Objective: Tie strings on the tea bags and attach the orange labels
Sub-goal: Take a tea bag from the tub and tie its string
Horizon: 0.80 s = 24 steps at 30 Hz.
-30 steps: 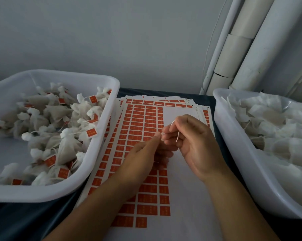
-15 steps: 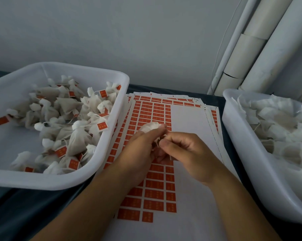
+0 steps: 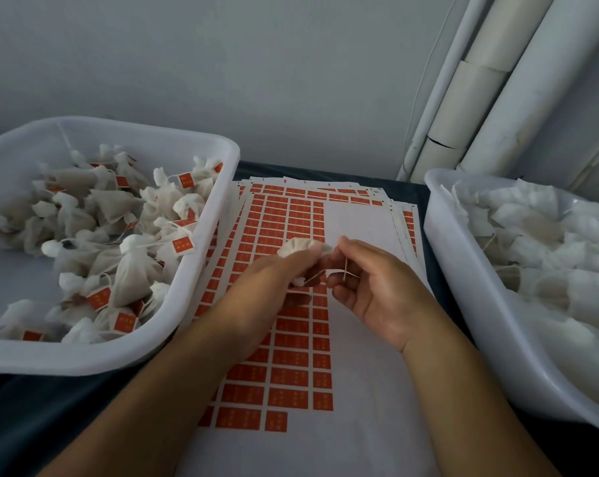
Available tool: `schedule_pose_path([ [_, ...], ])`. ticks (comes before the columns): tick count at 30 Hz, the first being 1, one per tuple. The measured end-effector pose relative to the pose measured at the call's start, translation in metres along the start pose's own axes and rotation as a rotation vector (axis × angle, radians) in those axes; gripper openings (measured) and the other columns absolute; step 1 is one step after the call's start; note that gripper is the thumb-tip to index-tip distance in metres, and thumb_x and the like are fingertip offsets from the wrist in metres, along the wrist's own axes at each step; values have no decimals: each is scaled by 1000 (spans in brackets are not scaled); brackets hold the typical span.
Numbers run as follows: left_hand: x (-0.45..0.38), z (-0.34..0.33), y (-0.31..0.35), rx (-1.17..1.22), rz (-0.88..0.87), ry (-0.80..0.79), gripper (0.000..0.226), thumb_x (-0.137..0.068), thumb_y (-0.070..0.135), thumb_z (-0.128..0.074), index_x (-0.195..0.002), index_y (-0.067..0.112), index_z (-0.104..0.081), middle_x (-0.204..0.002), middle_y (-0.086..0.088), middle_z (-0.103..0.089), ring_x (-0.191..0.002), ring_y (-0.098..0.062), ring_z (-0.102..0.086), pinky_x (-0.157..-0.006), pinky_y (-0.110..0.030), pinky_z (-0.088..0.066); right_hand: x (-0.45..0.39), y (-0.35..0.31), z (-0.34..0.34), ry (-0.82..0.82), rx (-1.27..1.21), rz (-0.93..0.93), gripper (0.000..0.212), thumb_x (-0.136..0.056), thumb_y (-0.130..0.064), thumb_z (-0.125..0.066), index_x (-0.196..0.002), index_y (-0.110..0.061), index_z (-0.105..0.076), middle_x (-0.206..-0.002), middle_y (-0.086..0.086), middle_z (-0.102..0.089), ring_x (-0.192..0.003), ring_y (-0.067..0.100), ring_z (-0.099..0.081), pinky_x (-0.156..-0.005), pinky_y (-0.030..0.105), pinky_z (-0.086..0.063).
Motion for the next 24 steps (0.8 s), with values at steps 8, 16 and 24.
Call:
schedule_pose_path([
  [8,-4,2,-1,-360,-171,16,20,-94,34,-67,-87,15,-66,-60,6,-58,-49,-8,-53,-45,-15,-44,3,-6,4,21,373,174,32,-103,-43,-55,-84,-25,-75,-70,-12,-64,-67,8,-60,-65,20,-51],
  [16,3,-15,-2,-861,-570,67,32,-99,53,-44,-92,30,-66,-93,13,-60,-82,-5,-57,-70,-26,-53,11,-10,-2,-171,574,332,26,-101,-35,-60,-80,-27,-73,-64,-20,-66,-62,-5,-62,-57,7,-45],
  [24,7,-18,-3,-687,-640,-47,34,-107,40,-30,-114,32,-62,-111,17,-64,-105,-5,-61,-88,-21,-53,11,-8,-2,-195,595,409,30,-101,-42,-54,-94,-25,-79,-86,-20,-71,-84,-5,-67,-68,9,-51],
])
Point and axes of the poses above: each hand's wrist, its own x-axis away from the middle knuckle, its own z-axis out of the back of the hand, y = z × x, the point moved 3 cm from there along -x, towards the middle knuckle
